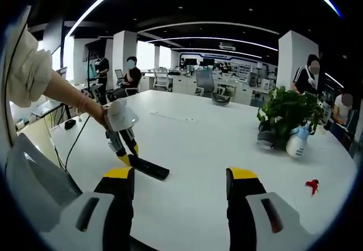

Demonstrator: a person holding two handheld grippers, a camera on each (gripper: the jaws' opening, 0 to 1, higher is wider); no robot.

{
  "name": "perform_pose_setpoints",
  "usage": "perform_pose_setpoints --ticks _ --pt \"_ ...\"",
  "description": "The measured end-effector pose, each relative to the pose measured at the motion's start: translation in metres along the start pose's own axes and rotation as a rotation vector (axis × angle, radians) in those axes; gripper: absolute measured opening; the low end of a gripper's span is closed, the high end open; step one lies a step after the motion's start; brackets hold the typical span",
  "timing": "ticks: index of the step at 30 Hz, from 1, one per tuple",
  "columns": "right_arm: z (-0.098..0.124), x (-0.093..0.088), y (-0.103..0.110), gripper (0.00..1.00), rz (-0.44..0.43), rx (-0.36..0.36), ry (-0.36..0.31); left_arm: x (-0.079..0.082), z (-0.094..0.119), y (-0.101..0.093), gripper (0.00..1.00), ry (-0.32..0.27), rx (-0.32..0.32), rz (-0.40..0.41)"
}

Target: Press the specified remote control buttons in sequence, fully releasing each button before pressing the next.

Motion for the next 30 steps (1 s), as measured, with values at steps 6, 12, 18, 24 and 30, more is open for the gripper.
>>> perform_pose_setpoints --ticks 6,12,18,24,30 --pt "0.000 0.000 0.000 0.67 0.002 0.002 0.000 -0.001 0.000 -0.005 0.24 -0.001 0.004 0.009" --pt "0.000 0.000 0.001 0.67 0.004 0.005 0.001 -0.003 0.000 -0.013 0.24 0.004 0.000 -0.002" --pt "0.000 0.000 0.002 0.67 0.006 0.009 0.000 -0.005 -0.001 -0.021 0.24 0.004 -0.005 -0.003" --pt "0.001 0.000 0.003 0.66 0.012 0.014 -0.001 -0.007 -0.002 -0.034 0.24 0.001 -0.012 -0.007" --pt "0.001 0.000 0.005 0.66 0.017 0.018 0.001 -0.008 -0.003 -0.042 0.24 -0.004 -0.015 -0.009"
Point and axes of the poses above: the point that each gripper's makers call its tool centre point, and the gripper's own axes: z roughly backward along the fingers, y roughly to its left, x roughly out of its top, the point moved 1 cm from there along z, roughly backward along the fingers, and after that the axes turned 8 degrees about -x, right-handed, at the moved point
